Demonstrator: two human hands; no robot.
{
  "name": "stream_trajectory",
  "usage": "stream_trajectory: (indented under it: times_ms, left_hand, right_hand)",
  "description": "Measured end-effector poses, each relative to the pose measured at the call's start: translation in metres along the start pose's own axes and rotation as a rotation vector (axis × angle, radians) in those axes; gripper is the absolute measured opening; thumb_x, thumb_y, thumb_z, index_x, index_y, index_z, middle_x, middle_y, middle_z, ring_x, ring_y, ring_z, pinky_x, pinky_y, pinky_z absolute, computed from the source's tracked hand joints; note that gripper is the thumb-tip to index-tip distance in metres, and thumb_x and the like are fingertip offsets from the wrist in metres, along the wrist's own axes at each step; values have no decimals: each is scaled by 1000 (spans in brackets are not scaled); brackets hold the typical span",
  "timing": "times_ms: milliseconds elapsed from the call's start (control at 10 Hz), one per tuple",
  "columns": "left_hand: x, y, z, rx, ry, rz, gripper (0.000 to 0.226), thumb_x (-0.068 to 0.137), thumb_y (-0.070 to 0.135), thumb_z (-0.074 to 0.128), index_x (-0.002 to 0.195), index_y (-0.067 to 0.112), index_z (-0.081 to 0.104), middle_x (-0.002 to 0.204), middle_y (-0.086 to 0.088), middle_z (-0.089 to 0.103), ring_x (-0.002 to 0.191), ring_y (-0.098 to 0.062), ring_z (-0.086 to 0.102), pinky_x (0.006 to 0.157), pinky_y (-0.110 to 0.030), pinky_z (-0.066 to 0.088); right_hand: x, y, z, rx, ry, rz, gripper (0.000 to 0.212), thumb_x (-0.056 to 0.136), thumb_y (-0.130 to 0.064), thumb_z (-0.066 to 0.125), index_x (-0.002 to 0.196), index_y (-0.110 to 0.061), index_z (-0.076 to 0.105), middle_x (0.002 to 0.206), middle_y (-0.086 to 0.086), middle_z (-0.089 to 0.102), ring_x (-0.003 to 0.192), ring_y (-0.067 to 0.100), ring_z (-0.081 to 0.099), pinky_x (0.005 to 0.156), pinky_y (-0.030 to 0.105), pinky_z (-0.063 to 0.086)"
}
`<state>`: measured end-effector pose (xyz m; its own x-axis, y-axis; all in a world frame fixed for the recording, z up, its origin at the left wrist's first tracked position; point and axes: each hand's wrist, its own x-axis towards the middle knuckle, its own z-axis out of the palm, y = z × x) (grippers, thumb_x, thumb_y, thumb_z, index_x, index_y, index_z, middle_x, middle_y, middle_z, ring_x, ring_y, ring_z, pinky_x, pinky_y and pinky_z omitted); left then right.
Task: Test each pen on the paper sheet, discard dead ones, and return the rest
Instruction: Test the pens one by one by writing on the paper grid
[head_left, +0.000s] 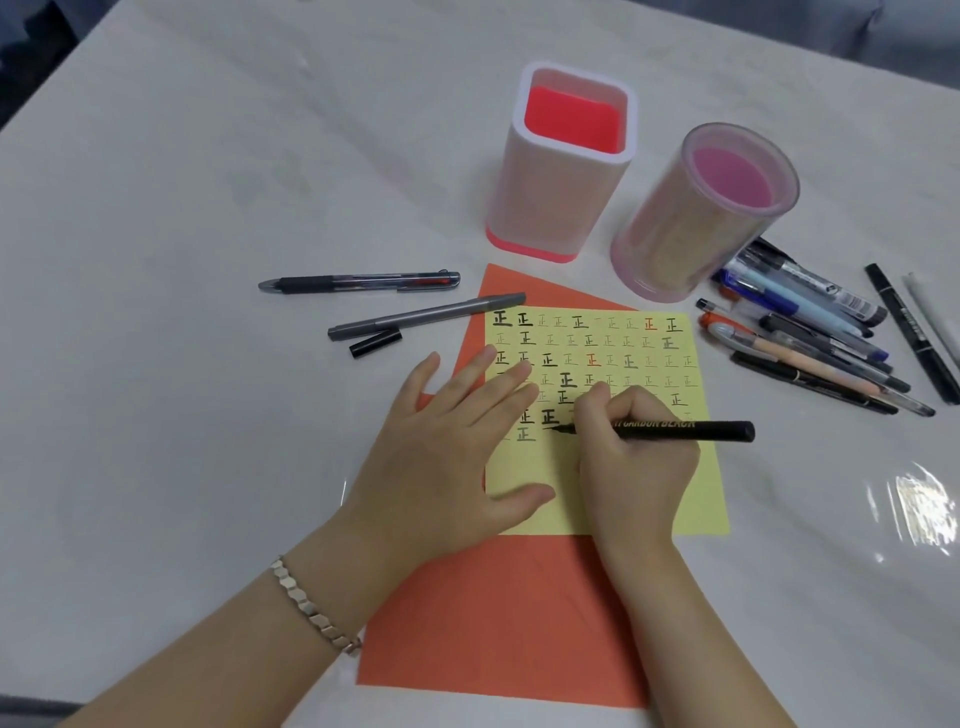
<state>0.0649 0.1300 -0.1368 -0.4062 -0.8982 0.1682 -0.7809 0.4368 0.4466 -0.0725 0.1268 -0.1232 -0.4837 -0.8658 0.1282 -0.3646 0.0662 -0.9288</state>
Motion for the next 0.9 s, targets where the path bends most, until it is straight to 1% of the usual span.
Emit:
stream_trajectory:
  times_ms: [100, 200, 300, 400, 500, 700, 800, 900]
  left_hand:
    - [0, 0, 0, -5, 4, 1, 72, 73, 66, 45, 130, 22, 53, 142, 10, 43, 137, -10, 28, 110, -46, 15]
    - [0, 0, 0, -7, 4, -1, 72, 72, 66, 45, 129, 22, 54, 142, 10, 44, 136, -11, 29, 110, -46, 16]
    - [0, 0, 0, -9, 5, -1, 72, 73, 66, 45, 130, 22, 54, 142, 10, 44, 137, -11, 29, 110, -46, 16]
    - [0, 1, 0, -8, 5, -2, 72, 73, 66, 45, 130, 22, 53, 142, 10, 44, 136, -11, 28, 110, -46, 15]
    - [0, 1, 0, -7, 6, -6, 72, 72, 66, 44, 129, 22, 54, 141, 9, 45, 136, -12, 31, 109, -46, 16]
    - [0, 1, 0, 1, 6, -4, 72, 72, 66, 44, 129, 22, 54, 141, 9, 45, 136, -12, 31, 110, -45, 15]
    - [0, 1, 0, -3, 7, -8, 73, 72, 66, 45, 129, 22, 54, 141, 9, 45, 136, -11, 29, 110, -45, 15]
    - [0, 1, 0, -8, 8, -8, 73, 72, 66, 45, 129, 22, 54, 141, 10, 44, 136, -11, 29, 110, -46, 15]
  right_hand:
    - [0, -1, 0, 20, -3, 7, 35, 72, -19, 55, 44, -13, 34, 41, 11, 40, 45, 15, 37, 53, 26, 35]
    - [0, -1, -1, 5, -21, -15, 36, 72, -19, 55, 45, -7, 34, 43, 19, 44, 46, 23, 40, 53, 30, 36]
    - [0, 1, -1, -12, -28, -28, 35, 71, -18, 55, 43, -11, 34, 39, 5, 38, 43, 14, 37, 51, 24, 34]
    - [-1, 2, -1, -13, -36, -38, 34, 69, -15, 54, 43, -14, 33, 42, -1, 37, 43, 7, 34, 48, 13, 28]
    - [-1, 3, -1, 21, -21, -23, 34, 68, -14, 54, 43, -16, 32, 38, -6, 33, 42, 5, 32, 47, 11, 27]
    - [-1, 2, 0, 26, -17, -32, 33, 69, -14, 54, 44, -14, 31, 40, -4, 34, 42, 6, 32, 47, 12, 27]
    - [-1, 2, 0, 32, -8, -30, 33, 69, -15, 53, 44, -14, 31, 40, -5, 33, 43, 5, 31, 48, 12, 27]
    - [-1, 3, -1, 43, -6, -32, 35, 69, -14, 53, 44, -17, 30, 37, -8, 31, 42, 5, 30, 48, 12, 27]
